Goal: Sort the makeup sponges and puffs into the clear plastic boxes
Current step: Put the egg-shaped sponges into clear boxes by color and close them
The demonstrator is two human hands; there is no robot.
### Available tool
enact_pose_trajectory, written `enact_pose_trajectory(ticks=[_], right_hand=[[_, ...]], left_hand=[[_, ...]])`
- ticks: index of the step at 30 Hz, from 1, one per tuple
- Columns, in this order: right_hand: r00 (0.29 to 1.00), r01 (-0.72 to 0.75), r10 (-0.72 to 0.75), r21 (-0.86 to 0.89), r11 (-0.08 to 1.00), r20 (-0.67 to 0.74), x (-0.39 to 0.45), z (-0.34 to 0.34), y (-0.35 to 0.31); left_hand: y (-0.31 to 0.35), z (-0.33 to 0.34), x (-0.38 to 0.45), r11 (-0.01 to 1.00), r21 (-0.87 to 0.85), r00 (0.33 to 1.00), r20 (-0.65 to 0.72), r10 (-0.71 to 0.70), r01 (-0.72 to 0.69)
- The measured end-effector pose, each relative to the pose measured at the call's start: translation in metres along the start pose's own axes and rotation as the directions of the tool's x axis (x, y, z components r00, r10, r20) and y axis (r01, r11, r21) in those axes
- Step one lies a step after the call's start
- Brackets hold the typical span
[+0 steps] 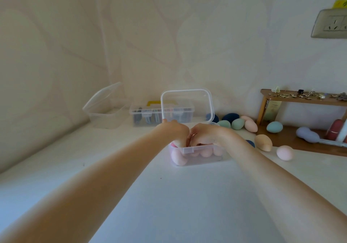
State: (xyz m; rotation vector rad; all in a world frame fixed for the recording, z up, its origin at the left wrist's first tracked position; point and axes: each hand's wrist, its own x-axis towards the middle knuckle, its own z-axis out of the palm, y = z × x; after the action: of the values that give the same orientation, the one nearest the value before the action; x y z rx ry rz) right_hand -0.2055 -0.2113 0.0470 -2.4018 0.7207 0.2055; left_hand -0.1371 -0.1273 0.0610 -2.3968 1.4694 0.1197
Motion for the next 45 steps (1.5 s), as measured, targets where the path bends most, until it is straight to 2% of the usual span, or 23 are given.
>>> enact_pose_trajectory(ticks=[5,8,10,12,13,20,25,26,27,28,29,30,31,33,35,38,40,41,43,44,45], right_hand=[[1.0,0.01,-0.01,0.028,1.0,0.004,0.002,0.002,-0.002],[1.0,-0.01,0.008,0.058,0.998,0.03,-0.003,-0.001,0.002],[0.998,-0.057,0.051,0.183,0.981,0.038,-0.004,-0.003,0.008],[1.0,0.012,-0.012,0.426,0.905,-0.002,-0.003,-0.006,0.013],[0.999,0.045,-0.04,0.493,0.869,-0.022,-0.002,-0.007,0.015],[0.99,0.121,-0.138,0.729,0.674,-0.037,-0.012,-0.007,0.016],[0.958,0.276,-0.076,0.815,0.51,-0.277,-0.029,-0.026,0.018],[0.935,0.311,-0.024,0.786,0.534,-0.353,-0.031,-0.033,0.022],[0.896,0.319,0.046,0.712,0.626,-0.442,-0.033,-0.04,0.029],[0.833,0.267,0.119,0.58,0.77,-0.541,-0.034,-0.047,0.039],[0.757,0.144,0.159,0.4,0.905,-0.633,-0.035,-0.052,0.052],[0.704,-0.007,0.16,0.217,0.976,-0.693,-0.036,-0.056,0.065],[0.684,-0.146,0.154,0.072,0.987,-0.713,-0.039,-0.057,0.079],[0.721,-0.36,0.193,-0.121,0.925,-0.666,-0.046,-0.052,0.102],[0.785,-0.447,0.25,-0.24,0.862,-0.567,-0.05,-0.043,0.119],[0.829,-0.437,0.277,-0.254,0.863,-0.486,-0.047,-0.032,0.137],[0.803,-0.411,0.264,-0.176,0.895,-0.534,-0.043,-0.028,0.142],[0.768,-0.39,0.25,-0.121,0.913,-0.59,-0.042,-0.028,0.139],[0.676,-0.273,0.145,-0.063,0.96,-0.722,-0.043,-0.035,0.123],[0.651,-0.162,0.09,-0.023,0.986,-0.754,-0.044,-0.04,0.111],[0.652,-0.002,0.076,0.098,0.995,-0.754,-0.047,-0.046,0.098]], left_hand=[[0.007,-0.003,0.002,0.998,0.059,0.999,0.01,0.034,-0.035],[0.006,-0.004,0.008,0.999,0.027,0.999,0.028,0.045,-0.045],[0.0,-0.004,0.01,0.998,-0.026,0.997,0.05,0.052,-0.051],[-0.006,0.0,0.012,0.997,-0.062,0.998,0.029,0.052,-0.05],[-0.008,0.001,0.013,0.996,-0.077,0.999,0.012,0.052,-0.051],[-0.022,-0.004,0.005,0.952,-0.252,0.985,-0.031,0.173,-0.175],[-0.026,-0.009,0.003,0.935,-0.296,0.979,-0.123,0.163,-0.193],[-0.023,-0.011,0.004,0.923,-0.322,0.973,-0.164,0.165,-0.211],[-0.021,-0.013,0.003,0.907,-0.349,0.964,-0.205,0.171,-0.235],[-0.017,-0.014,0.004,0.889,-0.371,0.953,-0.242,0.184,-0.267],[-0.012,-0.015,0.004,0.875,-0.383,0.943,-0.264,0.204,-0.297],[-0.006,-0.015,0.006,0.867,-0.383,0.936,-0.271,0.226,-0.32],[-0.001,-0.015,0.006,0.864,-0.378,0.933,-0.265,0.243,-0.332],[0.006,-0.013,0.008,0.872,-0.365,0.939,-0.228,0.256,-0.326],[0.008,-0.012,0.01,0.878,-0.355,0.944,-0.203,0.261,-0.32],[0.007,-0.011,0.01,0.887,-0.339,0.945,-0.2,0.258,-0.314],[0.005,-0.009,0.011,0.886,-0.343,0.947,-0.188,0.26,-0.311],[0.004,-0.007,0.012,0.883,-0.353,0.949,-0.177,0.26,-0.308],[0.0,-0.004,0.014,0.883,-0.366,0.955,-0.154,0.255,-0.295],[-0.001,-0.003,0.016,0.883,-0.372,0.957,-0.146,0.251,-0.288],[-0.002,-0.003,0.016,0.882,-0.378,0.959,-0.141,0.246,-0.282]])
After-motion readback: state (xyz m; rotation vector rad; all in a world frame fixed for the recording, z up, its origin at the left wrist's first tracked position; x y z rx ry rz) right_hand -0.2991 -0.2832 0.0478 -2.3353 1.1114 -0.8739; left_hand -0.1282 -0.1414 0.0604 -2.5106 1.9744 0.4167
